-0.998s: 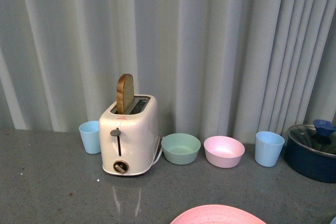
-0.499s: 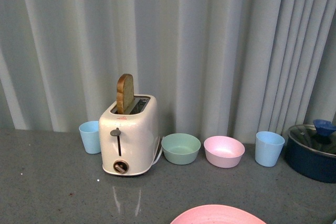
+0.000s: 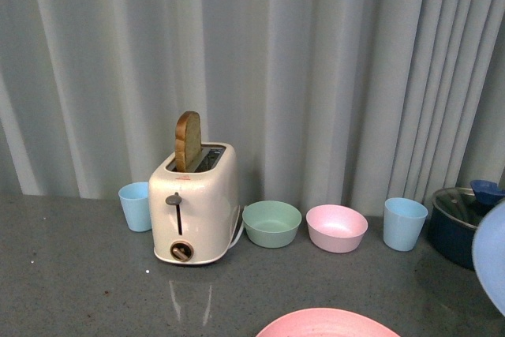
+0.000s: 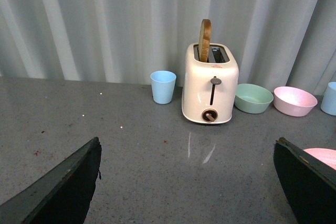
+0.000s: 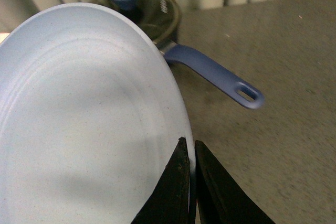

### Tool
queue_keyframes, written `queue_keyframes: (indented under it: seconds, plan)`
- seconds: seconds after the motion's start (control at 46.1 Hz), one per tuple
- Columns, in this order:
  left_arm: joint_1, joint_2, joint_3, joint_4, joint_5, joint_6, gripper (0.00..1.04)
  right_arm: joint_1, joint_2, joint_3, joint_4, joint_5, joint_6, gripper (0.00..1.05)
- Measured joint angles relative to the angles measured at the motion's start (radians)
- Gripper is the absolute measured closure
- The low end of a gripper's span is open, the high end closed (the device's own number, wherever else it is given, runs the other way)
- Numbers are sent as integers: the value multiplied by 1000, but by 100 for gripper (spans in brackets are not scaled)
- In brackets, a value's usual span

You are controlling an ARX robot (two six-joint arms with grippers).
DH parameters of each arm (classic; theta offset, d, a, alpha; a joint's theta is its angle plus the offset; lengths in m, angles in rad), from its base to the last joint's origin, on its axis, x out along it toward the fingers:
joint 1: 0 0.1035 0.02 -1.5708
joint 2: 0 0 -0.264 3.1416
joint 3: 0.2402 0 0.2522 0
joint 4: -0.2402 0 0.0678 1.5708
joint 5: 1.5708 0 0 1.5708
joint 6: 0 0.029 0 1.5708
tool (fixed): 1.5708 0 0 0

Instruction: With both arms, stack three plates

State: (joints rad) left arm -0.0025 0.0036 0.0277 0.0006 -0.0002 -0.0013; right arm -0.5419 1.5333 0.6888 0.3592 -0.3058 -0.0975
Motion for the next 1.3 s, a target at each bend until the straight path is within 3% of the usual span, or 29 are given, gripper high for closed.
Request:
queue_keyframes:
  seconds: [0.087,0.304,0.499,0.889,1.301]
  plan:
    - [0,0,0,0,0,0,7,108,-53,-32,30,2,57,101]
    - [0,0,0,0,0,0,7,475,-19,-123,150,84,203,101]
    - [0,0,0,0,0,0,7,642,115,-156,253,109,315,101]
    - [0,0,0,0,0,0,7,634,239,-185,345,74,469,101]
    - [0,0,0,0,0,0,7,628,344,-208,389,60,498,102]
